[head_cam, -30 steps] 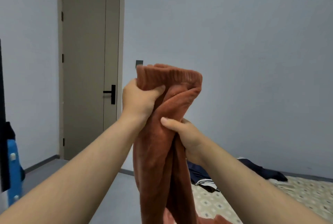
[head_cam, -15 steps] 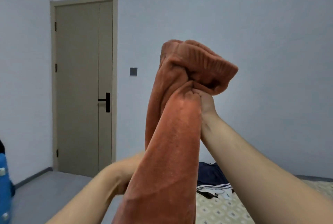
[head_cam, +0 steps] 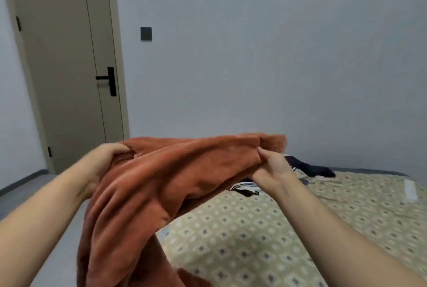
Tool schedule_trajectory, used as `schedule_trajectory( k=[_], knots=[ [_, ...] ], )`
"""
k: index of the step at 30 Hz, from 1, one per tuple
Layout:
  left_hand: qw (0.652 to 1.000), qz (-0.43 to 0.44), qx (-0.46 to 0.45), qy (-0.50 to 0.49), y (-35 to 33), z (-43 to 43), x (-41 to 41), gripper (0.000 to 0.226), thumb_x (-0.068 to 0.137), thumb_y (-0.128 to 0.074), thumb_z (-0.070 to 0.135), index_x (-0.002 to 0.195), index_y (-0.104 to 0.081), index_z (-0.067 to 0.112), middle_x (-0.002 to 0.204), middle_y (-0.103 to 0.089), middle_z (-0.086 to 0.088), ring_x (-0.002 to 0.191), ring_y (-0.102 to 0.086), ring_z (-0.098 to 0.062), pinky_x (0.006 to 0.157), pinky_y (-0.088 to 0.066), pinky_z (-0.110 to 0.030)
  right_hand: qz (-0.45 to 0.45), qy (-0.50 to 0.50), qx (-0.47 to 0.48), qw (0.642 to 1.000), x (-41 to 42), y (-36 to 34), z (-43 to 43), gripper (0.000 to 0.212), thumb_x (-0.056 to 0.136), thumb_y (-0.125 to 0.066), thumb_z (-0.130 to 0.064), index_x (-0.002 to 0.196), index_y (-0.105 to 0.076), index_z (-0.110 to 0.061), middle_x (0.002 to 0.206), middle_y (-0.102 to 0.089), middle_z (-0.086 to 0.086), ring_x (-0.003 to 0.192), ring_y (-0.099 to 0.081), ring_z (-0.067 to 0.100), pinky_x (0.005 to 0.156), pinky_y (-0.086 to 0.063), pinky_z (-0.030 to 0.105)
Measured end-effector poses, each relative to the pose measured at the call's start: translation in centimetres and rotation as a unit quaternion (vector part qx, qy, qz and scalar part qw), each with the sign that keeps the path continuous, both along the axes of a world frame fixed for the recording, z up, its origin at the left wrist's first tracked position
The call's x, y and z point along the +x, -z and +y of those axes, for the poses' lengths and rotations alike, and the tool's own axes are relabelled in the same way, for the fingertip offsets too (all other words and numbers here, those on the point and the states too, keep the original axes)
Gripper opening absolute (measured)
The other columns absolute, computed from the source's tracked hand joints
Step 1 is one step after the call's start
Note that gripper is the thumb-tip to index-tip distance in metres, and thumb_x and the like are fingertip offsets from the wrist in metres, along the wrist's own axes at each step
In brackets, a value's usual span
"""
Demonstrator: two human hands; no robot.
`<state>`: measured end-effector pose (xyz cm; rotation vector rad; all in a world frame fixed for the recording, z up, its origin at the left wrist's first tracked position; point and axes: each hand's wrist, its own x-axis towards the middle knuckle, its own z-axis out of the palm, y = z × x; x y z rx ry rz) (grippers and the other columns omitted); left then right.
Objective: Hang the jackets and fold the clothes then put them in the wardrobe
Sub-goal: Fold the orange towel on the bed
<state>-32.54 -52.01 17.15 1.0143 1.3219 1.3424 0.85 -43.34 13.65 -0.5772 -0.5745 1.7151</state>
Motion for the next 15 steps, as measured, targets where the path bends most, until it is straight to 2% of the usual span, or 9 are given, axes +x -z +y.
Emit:
schedule_trajectory(
  k=[2, 3, 5, 7, 8, 10, 12, 13, 15],
  knots=[
    [0.995, 0.054, -0.069, 0.042, -0.6, 1.0, -0.7, 0.027, 0.077, -0.062, 0.024, 0.095, -0.076, 0.009, 0.084, -0.075, -0.015, 0.065, -0.070, -0.027, 0.072, -0.054, -0.034, 0.017, 0.009, -0.046, 0.999, 0.3, 4.2, 0.5, 0.030, 0.103, -0.040, -0.008, 0.125, -0.057, 0.003, 0.120, -0.064, 0.023, 0.102, -0.062, 0.033, 0.102, -0.046, 0.046],
    [0.982, 0.135, -0.112, 0.068, -0.3, 1.6, -1.0, 0.030, 0.070, -0.067, 0.030, 0.090, -0.079, 0.010, 0.089, -0.076, -0.015, 0.069, -0.072, -0.028, 0.071, -0.057, -0.034, 0.009, 0.014, -0.062, 0.998, 0.5, 6.9, 0.7, 0.030, 0.100, -0.040, -0.004, 0.124, -0.057, 0.001, 0.116, -0.063, 0.022, 0.099, -0.061, 0.031, 0.101, -0.046, 0.044],
    [0.925, 0.324, -0.178, 0.090, 2.3, 3.8, -1.0, 0.036, 0.062, -0.072, 0.040, 0.086, -0.080, 0.014, 0.090, -0.077, -0.009, 0.079, -0.074, -0.028, 0.070, -0.058, -0.032, 0.020, 0.031, -0.108, 0.993, 1.5, 12.4, 0.5, 0.031, 0.090, -0.043, 0.007, 0.110, -0.063, -0.006, 0.102, -0.065, 0.017, 0.090, -0.060, 0.026, 0.092, -0.048, 0.040],
    [0.860, 0.477, -0.178, 0.037, 7.2, 5.8, 0.1, 0.039, 0.058, -0.070, 0.045, 0.078, -0.076, 0.012, 0.080, -0.074, -0.004, 0.074, -0.070, -0.023, 0.063, -0.054, -0.027, 0.025, 0.043, -0.169, 0.984, 2.8, 17.1, -0.6, 0.036, 0.083, -0.042, 0.016, 0.094, -0.064, -0.011, 0.086, -0.067, 0.010, 0.085, -0.059, 0.023, 0.091, -0.048, 0.040],
    [0.844, 0.504, -0.181, 0.020, 10.5, 7.0, 0.8, 0.038, 0.059, -0.069, 0.044, 0.076, -0.073, 0.010, 0.077, -0.073, -0.005, 0.072, -0.068, -0.021, 0.061, -0.051, -0.026, 0.008, 0.052, -0.207, 0.977, 3.6, 19.9, -0.8, 0.038, 0.086, -0.039, 0.018, 0.092, -0.063, -0.010, 0.084, -0.067, 0.010, 0.086, -0.060, 0.023, 0.095, -0.047, 0.043],
    [0.827, 0.528, -0.189, 0.037, 17.8, 8.5, 2.3, 0.032, 0.067, -0.066, 0.042, 0.077, -0.066, 0.011, 0.084, -0.072, -0.007, 0.079, -0.067, -0.024, 0.067, -0.052, -0.027, -0.056, 0.057, -0.270, 0.959, 5.0, 24.7, -1.7, 0.033, 0.094, -0.039, 0.016, 0.099, -0.064, -0.005, 0.088, -0.068, 0.015, 0.088, -0.062, 0.027, 0.098, -0.050, 0.045],
    [0.811, 0.546, -0.198, 0.066, 24.6, 8.7, 3.9, 0.026, 0.079, -0.064, 0.041, 0.081, -0.060, 0.016, 0.099, -0.071, -0.010, 0.091, -0.065, -0.027, 0.074, -0.050, -0.029, -0.131, 0.063, -0.311, 0.939, 6.3, 27.7, -2.8, 0.025, 0.095, -0.046, 0.012, 0.109, -0.062, -0.001, 0.089, -0.070, 0.018, 0.089, -0.065, 0.030, 0.084, -0.059, 0.046],
    [0.805, 0.558, -0.193, 0.064, 27.2, 8.3, 4.5, 0.025, 0.082, -0.064, 0.041, 0.086, -0.058, 0.018, 0.107, -0.069, -0.012, 0.098, -0.063, -0.030, 0.078, -0.049, -0.031, -0.157, 0.067, -0.328, 0.929, 7.0, 28.9, -3.3, 0.026, 0.094, -0.048, 0.009, 0.113, -0.061, -0.003, 0.092, -0.070, 0.019, 0.090, -0.066, 0.030, 0.077, -0.059, 0.046],
    [0.787, 0.600, -0.141, 0.011, 30.6, 7.4, 5.4, 0.035, 0.080, -0.070, 0.040, 0.104, -0.059, 0.017, 0.113, -0.061, -0.016, 0.107, -0.056, -0.036, 0.087, -0.048, -0.039, -0.180, 0.086, -0.350, 0.915, 8.5, 30.6, -4.0, 0.030, 0.091, -0.051, -0.003, 0.120, -0.058, -0.009, 0.103, -0.068, 0.018, 0.097, -0.066, 0.032, 0.081, -0.053, 0.044]
  ],
)
